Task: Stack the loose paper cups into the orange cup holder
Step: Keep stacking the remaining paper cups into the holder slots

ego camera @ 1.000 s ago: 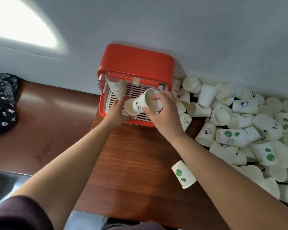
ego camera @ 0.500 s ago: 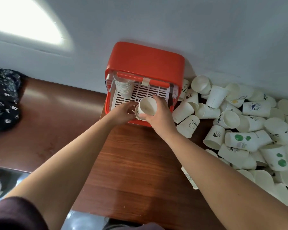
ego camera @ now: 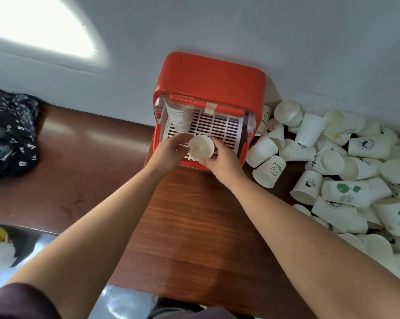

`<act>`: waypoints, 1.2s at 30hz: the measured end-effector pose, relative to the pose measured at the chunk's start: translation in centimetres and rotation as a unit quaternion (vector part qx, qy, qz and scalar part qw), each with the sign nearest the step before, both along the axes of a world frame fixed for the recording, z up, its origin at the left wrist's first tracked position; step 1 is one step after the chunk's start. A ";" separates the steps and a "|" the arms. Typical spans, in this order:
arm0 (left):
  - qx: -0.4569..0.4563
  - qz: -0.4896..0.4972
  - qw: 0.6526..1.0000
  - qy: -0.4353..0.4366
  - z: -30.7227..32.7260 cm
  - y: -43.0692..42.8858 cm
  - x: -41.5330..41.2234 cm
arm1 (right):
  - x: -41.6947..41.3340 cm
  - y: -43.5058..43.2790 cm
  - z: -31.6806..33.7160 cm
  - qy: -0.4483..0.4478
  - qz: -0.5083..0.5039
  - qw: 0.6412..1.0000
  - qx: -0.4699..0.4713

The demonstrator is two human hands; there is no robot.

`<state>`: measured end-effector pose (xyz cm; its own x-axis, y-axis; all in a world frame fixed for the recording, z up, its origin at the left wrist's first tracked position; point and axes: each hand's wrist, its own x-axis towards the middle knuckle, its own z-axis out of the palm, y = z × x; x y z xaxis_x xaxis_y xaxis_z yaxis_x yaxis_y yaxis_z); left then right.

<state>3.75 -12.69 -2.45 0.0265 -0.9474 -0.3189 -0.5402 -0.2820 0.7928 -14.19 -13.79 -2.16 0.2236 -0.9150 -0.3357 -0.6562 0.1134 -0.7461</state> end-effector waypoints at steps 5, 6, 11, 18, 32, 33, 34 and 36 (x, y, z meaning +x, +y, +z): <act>-0.027 0.080 0.996 0.018 1.6 1.8 -1.5 | -3.4 1.3 2.1 0.029 -0.012 0.999 -0.028; -0.022 0.095 0.995 0.032 2.0 2.3 -1.8 | -4.9 2.0 2.6 0.040 -0.014 0.998 -0.041; 0.045 0.003 0.997 0.070 2.2 5.7 -5.3 | -13.7 6.0 3.1 0.126 -0.054 0.989 -0.057; 0.125 -0.137 0.983 0.011 -0.7 8.9 -13.6 | -19.9 14.1 1.5 0.166 -0.113 0.980 0.009; -0.019 -0.457 0.880 -0.131 -5.4 12.0 -20.7 | -20.7 20.0 -2.8 0.169 -0.015 0.985 0.000; -0.033 -0.460 0.877 -0.135 -5.3 12.0 -20.5 | -20.7 19.6 -2.6 0.147 -0.011 0.989 0.009; -0.036 -0.460 0.877 -0.135 -5.4 12.0 -20.2 | -20.7 19.3 -2.2 0.124 -0.008 0.992 0.019; -0.004 -0.437 0.893 -0.109 -5.1 11.8 -19.3 | -20.8 18.3 -1.1 0.080 -0.025 0.996 0.036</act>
